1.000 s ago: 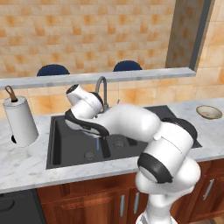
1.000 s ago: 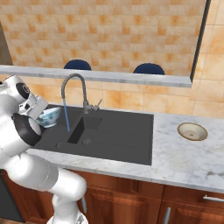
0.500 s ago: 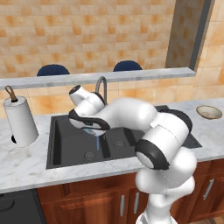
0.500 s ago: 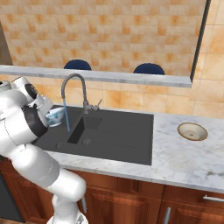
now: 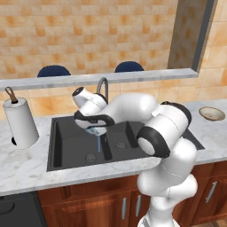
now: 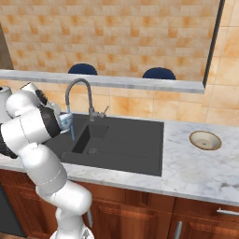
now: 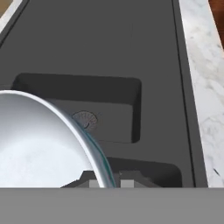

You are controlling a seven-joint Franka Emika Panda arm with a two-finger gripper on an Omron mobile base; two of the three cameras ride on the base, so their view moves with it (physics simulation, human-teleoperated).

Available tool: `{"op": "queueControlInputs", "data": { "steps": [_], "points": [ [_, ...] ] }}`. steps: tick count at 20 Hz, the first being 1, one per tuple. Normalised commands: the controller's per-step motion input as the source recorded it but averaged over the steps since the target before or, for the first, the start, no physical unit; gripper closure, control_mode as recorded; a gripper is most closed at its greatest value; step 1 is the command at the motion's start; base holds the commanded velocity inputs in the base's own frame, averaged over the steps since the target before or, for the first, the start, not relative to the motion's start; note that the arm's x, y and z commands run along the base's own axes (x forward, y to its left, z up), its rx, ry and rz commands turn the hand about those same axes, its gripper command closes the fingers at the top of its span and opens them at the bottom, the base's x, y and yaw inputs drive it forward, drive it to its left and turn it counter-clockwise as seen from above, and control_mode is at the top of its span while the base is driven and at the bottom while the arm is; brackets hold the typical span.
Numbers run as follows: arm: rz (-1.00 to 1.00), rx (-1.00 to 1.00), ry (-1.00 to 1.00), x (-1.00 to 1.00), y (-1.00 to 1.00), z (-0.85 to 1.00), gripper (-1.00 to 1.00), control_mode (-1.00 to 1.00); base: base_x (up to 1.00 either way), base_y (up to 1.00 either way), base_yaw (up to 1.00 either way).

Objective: Rinse each bowl for a few seconds and place them down in the sink or on the counter.

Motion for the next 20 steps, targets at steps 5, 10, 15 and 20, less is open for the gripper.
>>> {"op": "queueControlInputs", "data": {
  "steps": [5,10,15,20],
  "points": [
    [-0.04,-0.04,-0.03,0.4,0.28,-0.26,1.0,-1.0,0.0,0.0,0.0],
    [-0.04,-0.04,-0.09,0.16,0.37,-0.19,1.0,-1.0,0.0,0.0,0.0],
    [-0.04,0.0,-0.15,-0.48,0.37,0.0,1.0,-1.0,0.0,0.0,0.0],
    [-0.01,0.11,-0.11,-0.62,0.16,0.13,1.0,-1.0,0.0,0.0,0.0]
  ]
}}
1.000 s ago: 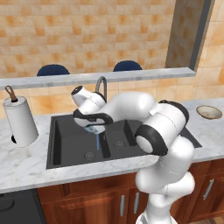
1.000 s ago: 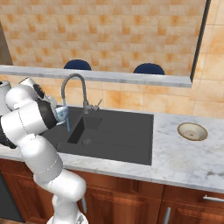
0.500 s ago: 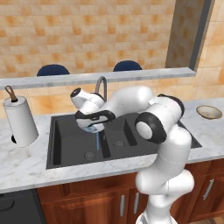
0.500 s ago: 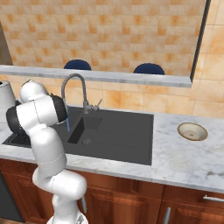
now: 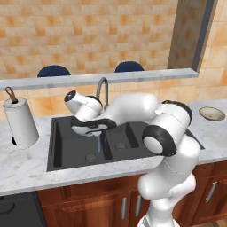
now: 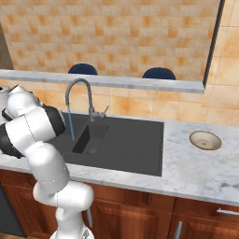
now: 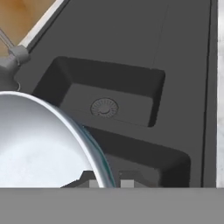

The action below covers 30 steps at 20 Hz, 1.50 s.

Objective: Rinse each bowl for a few seconds and place them down in the sink or on the counter.

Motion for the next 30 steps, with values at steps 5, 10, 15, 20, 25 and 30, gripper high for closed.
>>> {"op": "queueControlInputs", "data": {
  "steps": [5,10,15,20,25,30],
  "points": [
    [0.0,0.28,0.0,-0.57,0.17,0.22,1.0,-1.0,0.0,0.0,0.0],
    [0.02,0.25,0.01,-0.52,0.25,0.2,1.0,-1.0,0.0,0.0,0.0],
    [0.01,0.1,-0.01,-0.51,0.5,0.08,1.0,-1.0,0.0,0.0,0.0],
    [0.03,0.0,-0.01,-0.42,0.67,0.04,1.0,-1.0,0.0,0.0,0.0],
    [0.03,0.0,0.01,-0.33,0.62,0.14,1.0,-1.0,0.0,0.0,0.0],
    [0.0,0.0,0.09,-0.1,0.57,0.12,1.0,-1.0,0.0,0.0,0.0]
  ]
}}
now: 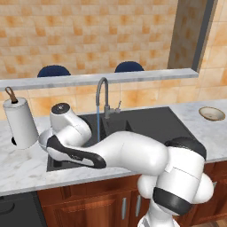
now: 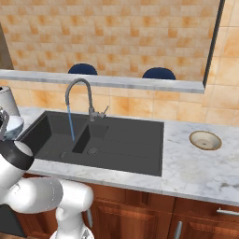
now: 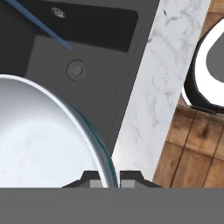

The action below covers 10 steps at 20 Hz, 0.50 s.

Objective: Rinse each bowl for a few seconds and place them down in the sink or on the counter.

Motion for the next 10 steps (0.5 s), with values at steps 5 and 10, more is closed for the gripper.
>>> {"op": "queueControlInputs", "data": {
  "steps": [5,10],
  "points": [
    [0.0,0.0,0.09,0.0,0.59,0.0,1.0,-1.0,0.0,0.0,0.0],
    [0.0,0.0,0.07,-0.02,0.63,-0.01,1.0,-1.0,0.0,0.0,0.0]
  ]
}}
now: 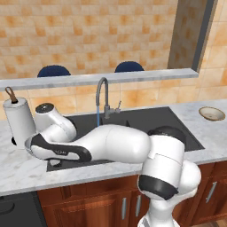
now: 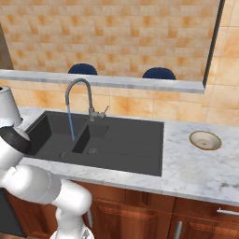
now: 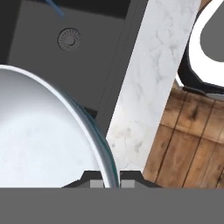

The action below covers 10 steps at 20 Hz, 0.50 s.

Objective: Rinse each bowl for a few seconds and place them down in the sink or on the counter.

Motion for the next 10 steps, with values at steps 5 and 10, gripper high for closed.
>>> {"op": "queueControlInputs", "data": {
  "steps": [5,10],
  "points": [
    [0.0,0.0,0.0,-0.06,0.6,-0.13,1.0,-1.0,0.0,0.0,0.0],
    [0.0,0.0,0.0,0.0,0.36,-0.28,1.0,-1.0,0.0,0.0,0.0]
  ]
}}
